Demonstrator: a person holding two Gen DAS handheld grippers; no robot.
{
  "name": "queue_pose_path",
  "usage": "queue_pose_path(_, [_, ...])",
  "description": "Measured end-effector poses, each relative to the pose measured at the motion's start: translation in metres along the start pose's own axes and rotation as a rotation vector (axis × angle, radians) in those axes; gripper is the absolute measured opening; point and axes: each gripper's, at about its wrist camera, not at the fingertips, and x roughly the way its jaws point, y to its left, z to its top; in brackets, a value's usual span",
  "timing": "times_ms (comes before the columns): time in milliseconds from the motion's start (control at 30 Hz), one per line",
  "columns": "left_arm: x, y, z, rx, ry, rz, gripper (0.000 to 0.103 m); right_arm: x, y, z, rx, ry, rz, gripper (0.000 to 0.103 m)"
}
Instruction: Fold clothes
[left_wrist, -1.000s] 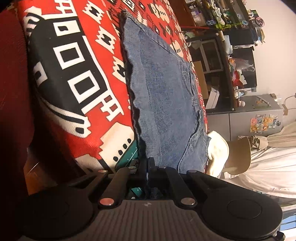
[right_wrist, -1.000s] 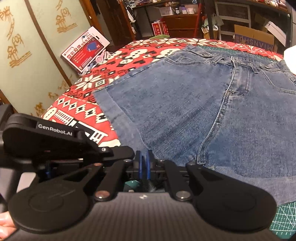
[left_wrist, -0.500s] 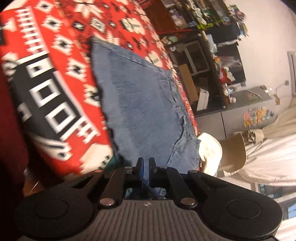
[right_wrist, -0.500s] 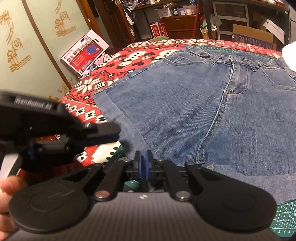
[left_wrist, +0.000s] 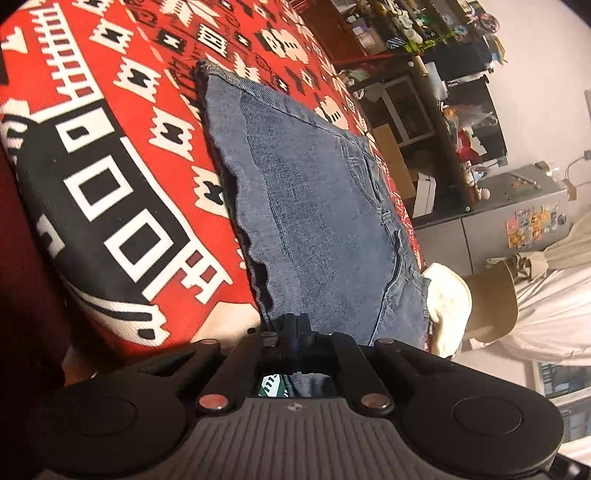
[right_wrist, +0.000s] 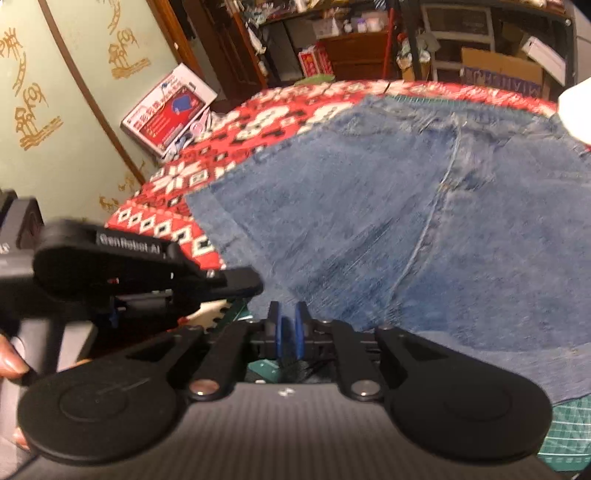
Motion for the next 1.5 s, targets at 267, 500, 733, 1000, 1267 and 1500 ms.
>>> queue_pose_path(267, [-0.009, -0.017, -0.005, 0.096, 0.002, 0.025, 0.003, -0.064, -0.022, 0.0, 0.008, -0.098, -0.11, 0.03])
queue_pose_path(500, [-0.02, -0.06, -0.014, 0.354, -0.028, 0.041, 0.008, -0.101, -0.047, -0.02, -0.09, -0.09, -0.355, 0.065])
queue_pose_path(733, [-0.015, -0.106, -0.035, 0.62, -0.044, 0.063, 0.062, -0.137, -0.08, -0.032, -0.046, -0.144, -0.488, 0.098])
queue_pose_path(1000, [-0.012, -0.144, -0.063, 0.885, -0.155, 0.122, 0.099, -0.162, -0.096, -0.03, -0.04, -0.218, -0.586, 0.102])
queue_pose_path(1267, [-0.003, -0.153, -0.069, 0.968, -0.202, 0.165, 0.101, -0.153, -0.119, -0.032, 0.062, -0.207, -0.544, 0.102])
queue_pose_path(1500, [0.008, -0.145, -0.053, 0.985, -0.204, 0.209, 0.101, -0.138, -0.131, -0.037, 0.055, -0.219, -0.516, 0.102])
